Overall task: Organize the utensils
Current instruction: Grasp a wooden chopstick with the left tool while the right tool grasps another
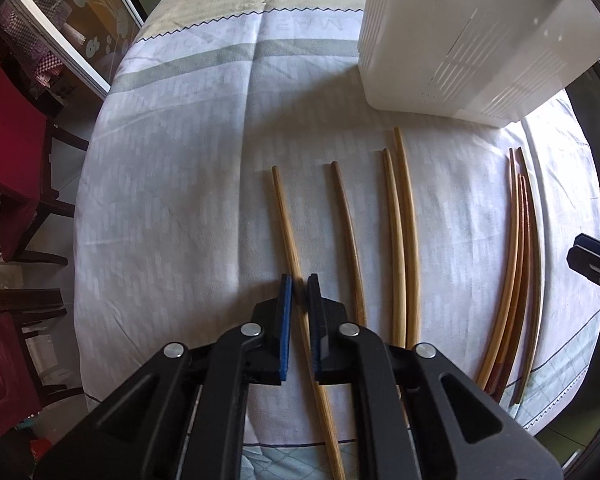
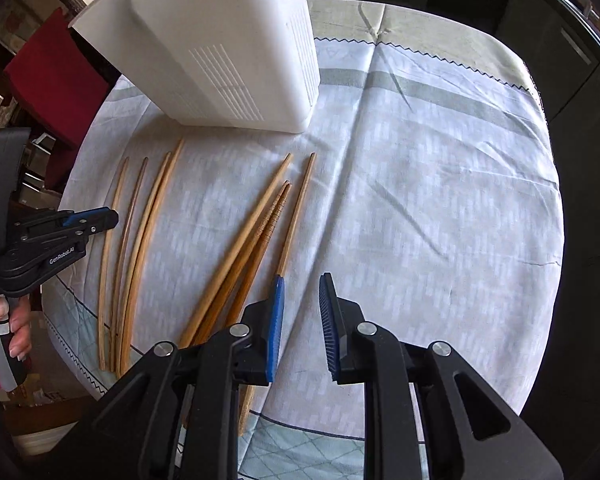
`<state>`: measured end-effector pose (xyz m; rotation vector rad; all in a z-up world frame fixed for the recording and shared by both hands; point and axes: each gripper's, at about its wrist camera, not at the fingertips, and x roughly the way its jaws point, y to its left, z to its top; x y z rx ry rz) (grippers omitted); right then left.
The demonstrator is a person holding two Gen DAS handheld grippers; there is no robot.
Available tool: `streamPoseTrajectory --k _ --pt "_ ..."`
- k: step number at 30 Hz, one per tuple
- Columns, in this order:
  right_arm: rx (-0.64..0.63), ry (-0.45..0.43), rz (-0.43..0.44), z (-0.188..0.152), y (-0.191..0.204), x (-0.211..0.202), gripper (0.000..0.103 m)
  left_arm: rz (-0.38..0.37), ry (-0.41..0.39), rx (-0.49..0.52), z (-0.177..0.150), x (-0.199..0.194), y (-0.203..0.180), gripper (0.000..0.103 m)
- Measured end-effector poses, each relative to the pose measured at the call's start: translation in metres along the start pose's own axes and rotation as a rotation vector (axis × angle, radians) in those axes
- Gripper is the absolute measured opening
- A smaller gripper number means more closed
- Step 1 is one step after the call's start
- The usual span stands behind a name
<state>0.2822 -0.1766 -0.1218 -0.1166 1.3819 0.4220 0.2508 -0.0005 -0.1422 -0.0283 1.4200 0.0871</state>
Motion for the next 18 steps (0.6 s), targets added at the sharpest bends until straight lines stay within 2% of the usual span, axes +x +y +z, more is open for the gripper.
streamPoseTrajectory --k 10,16,18 --pt "0.006 0.091 -0.068 0.029 0.013 0.035 0.019 0.005 -0.002 0.023 0.012 0.003 0.008 0.008" --pt "0.006 0.076 -0.118 0.031 0.02 0.04 0.018 0.002 -0.007 0.034 0.012 0.003 0.008 0.008" --pt "-0.011 0.068 -0.136 0.031 0.024 0.04 0.013 0.013 -0.011 0.041 0.01 0.002 0.006 0.008"
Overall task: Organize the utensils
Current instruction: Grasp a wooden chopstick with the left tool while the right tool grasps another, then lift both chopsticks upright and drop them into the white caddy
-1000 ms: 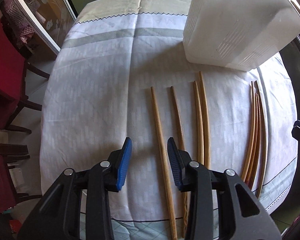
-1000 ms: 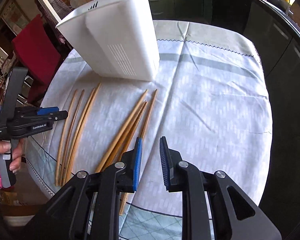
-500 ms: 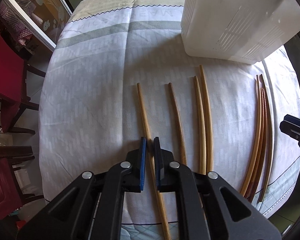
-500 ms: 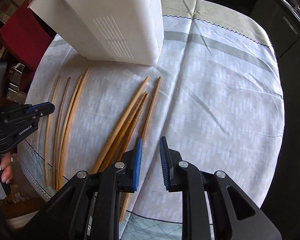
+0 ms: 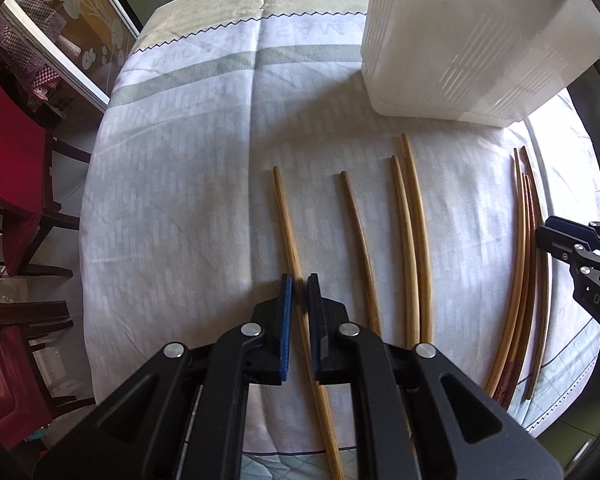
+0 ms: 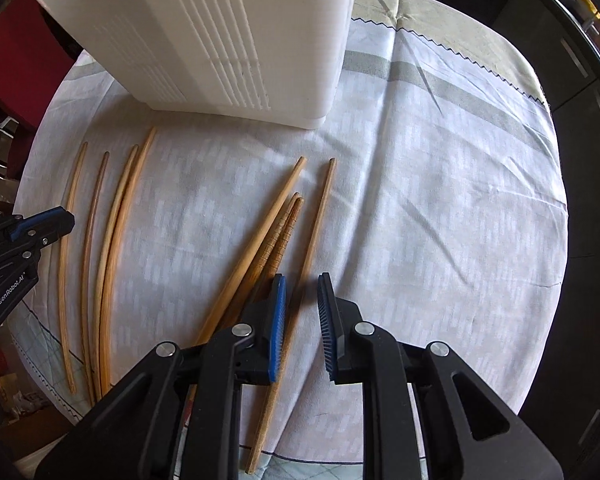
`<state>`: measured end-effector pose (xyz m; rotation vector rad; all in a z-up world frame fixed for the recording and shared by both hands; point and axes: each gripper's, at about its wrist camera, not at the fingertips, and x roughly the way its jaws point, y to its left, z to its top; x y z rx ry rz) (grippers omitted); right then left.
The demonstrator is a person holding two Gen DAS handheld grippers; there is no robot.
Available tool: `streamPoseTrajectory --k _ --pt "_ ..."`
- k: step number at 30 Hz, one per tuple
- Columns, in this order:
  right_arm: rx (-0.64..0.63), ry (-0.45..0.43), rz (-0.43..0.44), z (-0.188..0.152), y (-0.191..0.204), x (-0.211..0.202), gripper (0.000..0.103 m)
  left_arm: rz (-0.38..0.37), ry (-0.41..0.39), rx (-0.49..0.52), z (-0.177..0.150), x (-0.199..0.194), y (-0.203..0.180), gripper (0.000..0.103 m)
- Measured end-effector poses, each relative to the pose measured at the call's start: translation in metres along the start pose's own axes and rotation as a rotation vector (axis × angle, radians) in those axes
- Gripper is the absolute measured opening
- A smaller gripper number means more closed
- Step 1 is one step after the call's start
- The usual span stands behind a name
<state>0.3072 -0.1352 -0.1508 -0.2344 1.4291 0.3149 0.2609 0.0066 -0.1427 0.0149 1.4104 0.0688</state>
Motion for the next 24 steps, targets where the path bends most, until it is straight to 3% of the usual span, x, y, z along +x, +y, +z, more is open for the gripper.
streamPoseTrajectory --k 6,10,13,18,24 --pt "0.01 -0.014 0.007 -0.008 0.017 0.004 0.007 0.003 -0.017 0.003 -0.001 -0.001 -0.003 0.007" --pt "0.022 -0.081 0.046 -0.018 0.012 -0.015 0.007 -0.013 -0.061 -0.001 -0.002 -0.007 0.001 0.006" --pt "0.035 -0.159 0.095 -0.028 0.005 -0.039 0.007 -0.039 -0.117 0.002 -0.003 -0.022 0.004 0.006" --pt "0.063 -0.365 0.158 -0.05 -0.01 -0.087 0.007 -0.053 -0.258 0.003 -0.011 -0.062 0.009 0.006" --pt "0.078 -0.567 0.163 -0.084 -0.022 -0.128 0.007 -0.059 -0.419 0.016 -0.028 -0.111 0.011 0.006"
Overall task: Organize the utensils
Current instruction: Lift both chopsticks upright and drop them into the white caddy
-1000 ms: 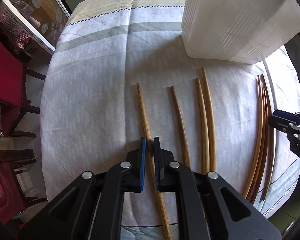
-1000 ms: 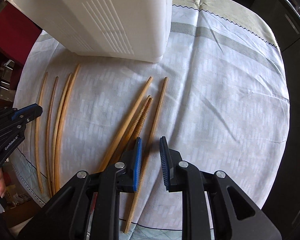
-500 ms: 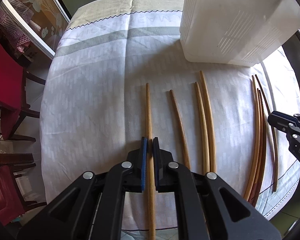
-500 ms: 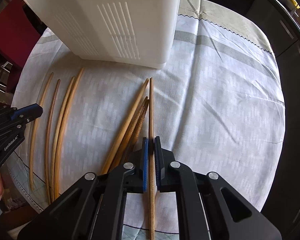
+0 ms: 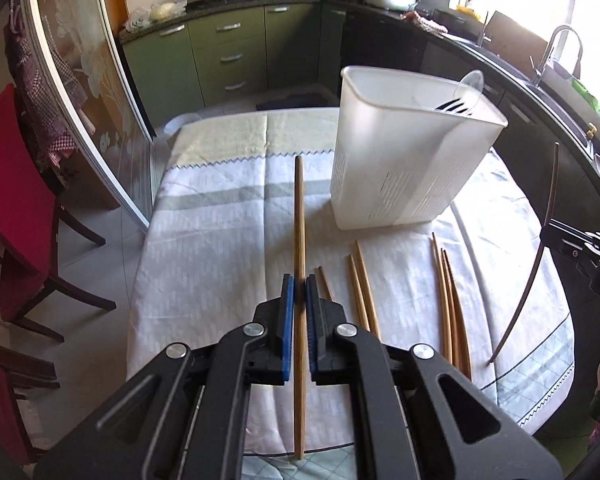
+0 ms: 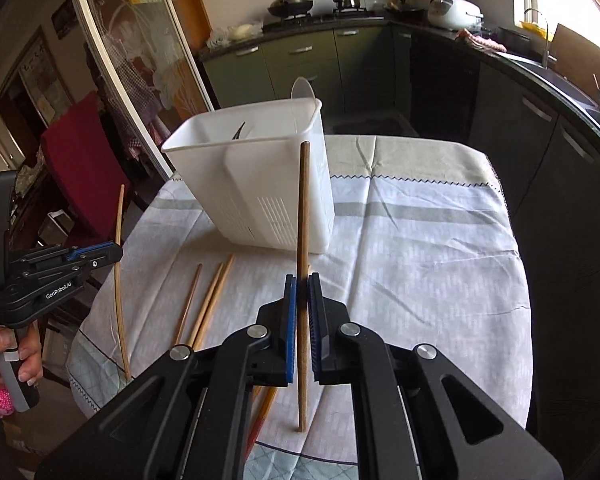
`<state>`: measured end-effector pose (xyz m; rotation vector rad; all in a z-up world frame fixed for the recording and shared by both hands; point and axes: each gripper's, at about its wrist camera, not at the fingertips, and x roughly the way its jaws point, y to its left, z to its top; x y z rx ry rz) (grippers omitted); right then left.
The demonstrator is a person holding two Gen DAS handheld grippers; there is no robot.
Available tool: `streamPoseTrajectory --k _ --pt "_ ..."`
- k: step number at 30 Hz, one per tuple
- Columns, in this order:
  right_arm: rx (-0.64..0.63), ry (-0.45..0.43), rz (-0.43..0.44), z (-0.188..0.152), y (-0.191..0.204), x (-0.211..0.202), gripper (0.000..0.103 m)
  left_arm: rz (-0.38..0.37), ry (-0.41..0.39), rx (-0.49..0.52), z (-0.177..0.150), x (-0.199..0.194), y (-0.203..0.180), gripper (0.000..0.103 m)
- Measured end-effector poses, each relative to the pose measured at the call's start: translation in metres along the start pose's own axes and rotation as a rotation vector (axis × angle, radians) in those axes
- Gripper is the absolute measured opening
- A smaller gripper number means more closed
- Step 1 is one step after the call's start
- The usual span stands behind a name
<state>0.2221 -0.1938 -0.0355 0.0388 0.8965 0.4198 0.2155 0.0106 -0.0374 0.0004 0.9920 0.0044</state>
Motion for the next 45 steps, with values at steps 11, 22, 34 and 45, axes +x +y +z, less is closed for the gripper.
streamPoseTrajectory --k 11,22,34,45 --pt "-0.014 -0.106 -0.001 -0.033 -0.01 -0.05 0.007 -0.02 -0.105 0.021 -0.017 -0.052 -0.002 0.006" --pt "-0.029 -0.129 0.009 -0.043 -0.003 -0.068 0.007 -0.034 -0.169 0.025 -0.031 -0.08 -0.005 0.006" --pt "-0.013 -0.19 0.1 0.009 0.006 -0.098 0.007 -0.105 -0.218 0.032 0.009 -0.113 -0.013 0.006" --pt "-0.004 -0.46 0.094 0.116 0.015 -0.154 0.007 -0.123 -0.464 0.027 0.114 -0.183 -0.031 0.006"
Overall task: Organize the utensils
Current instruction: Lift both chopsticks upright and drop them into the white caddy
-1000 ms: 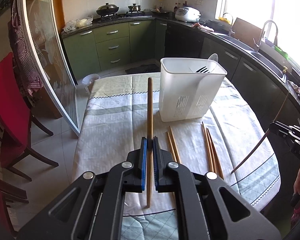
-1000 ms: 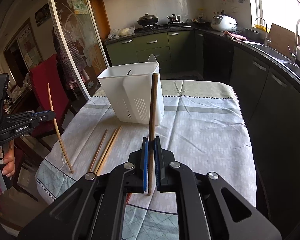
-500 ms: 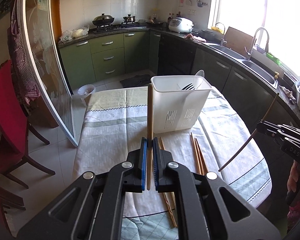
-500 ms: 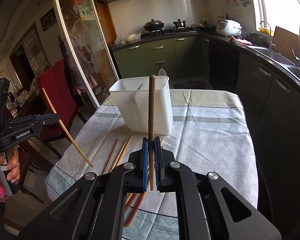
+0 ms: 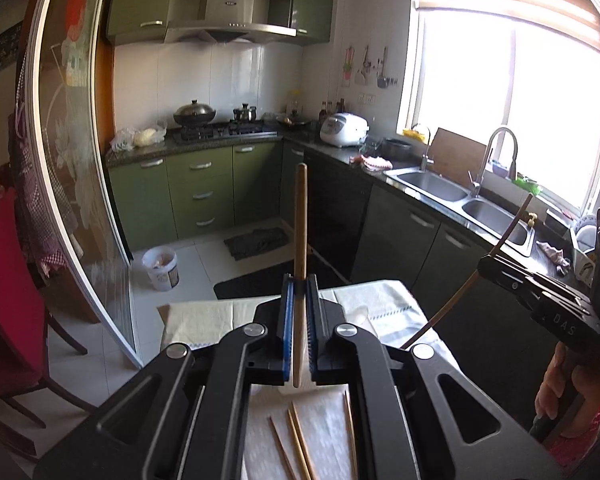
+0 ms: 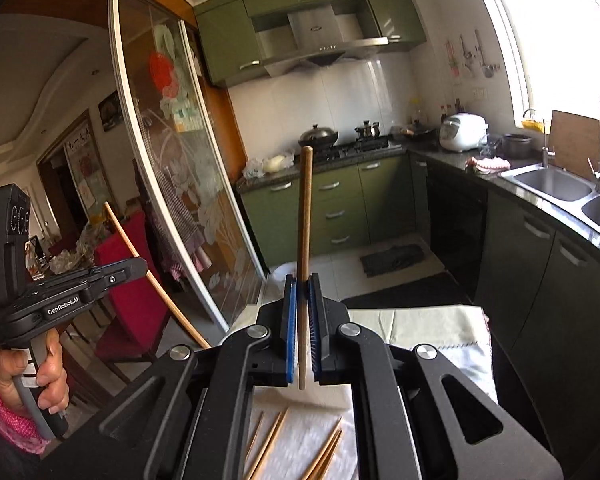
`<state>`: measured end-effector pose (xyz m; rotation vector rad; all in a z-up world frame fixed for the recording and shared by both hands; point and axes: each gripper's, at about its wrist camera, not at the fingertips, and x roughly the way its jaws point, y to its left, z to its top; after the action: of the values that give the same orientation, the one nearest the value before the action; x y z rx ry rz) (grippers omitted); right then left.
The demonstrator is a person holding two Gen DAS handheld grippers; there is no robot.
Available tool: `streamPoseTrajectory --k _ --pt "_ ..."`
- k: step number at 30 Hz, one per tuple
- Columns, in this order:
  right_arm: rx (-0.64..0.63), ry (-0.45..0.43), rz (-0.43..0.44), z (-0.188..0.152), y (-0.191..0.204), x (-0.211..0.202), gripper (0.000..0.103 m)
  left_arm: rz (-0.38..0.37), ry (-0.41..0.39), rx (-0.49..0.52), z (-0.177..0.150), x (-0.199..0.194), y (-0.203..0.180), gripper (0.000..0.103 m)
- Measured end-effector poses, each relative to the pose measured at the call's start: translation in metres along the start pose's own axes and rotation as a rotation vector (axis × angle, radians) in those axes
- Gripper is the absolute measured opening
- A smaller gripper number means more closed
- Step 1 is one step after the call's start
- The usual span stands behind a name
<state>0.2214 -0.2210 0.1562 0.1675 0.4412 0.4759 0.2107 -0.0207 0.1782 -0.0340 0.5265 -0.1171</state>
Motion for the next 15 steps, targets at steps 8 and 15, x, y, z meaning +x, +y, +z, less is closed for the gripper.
streamPoseTrajectory --k 8,15 --pt "-0.004 0.024 -0.093 0.001 -0.014 0.085 0.007 0.035 -0.004 0.011 -0.001 0.084 -0.004 0.006" --pt "0.025 0.195 -0.083 -0.041 -0.03 0.147 0.007 0.041 0.176 -0.007 -0.045 0.141 0.004 0.006"
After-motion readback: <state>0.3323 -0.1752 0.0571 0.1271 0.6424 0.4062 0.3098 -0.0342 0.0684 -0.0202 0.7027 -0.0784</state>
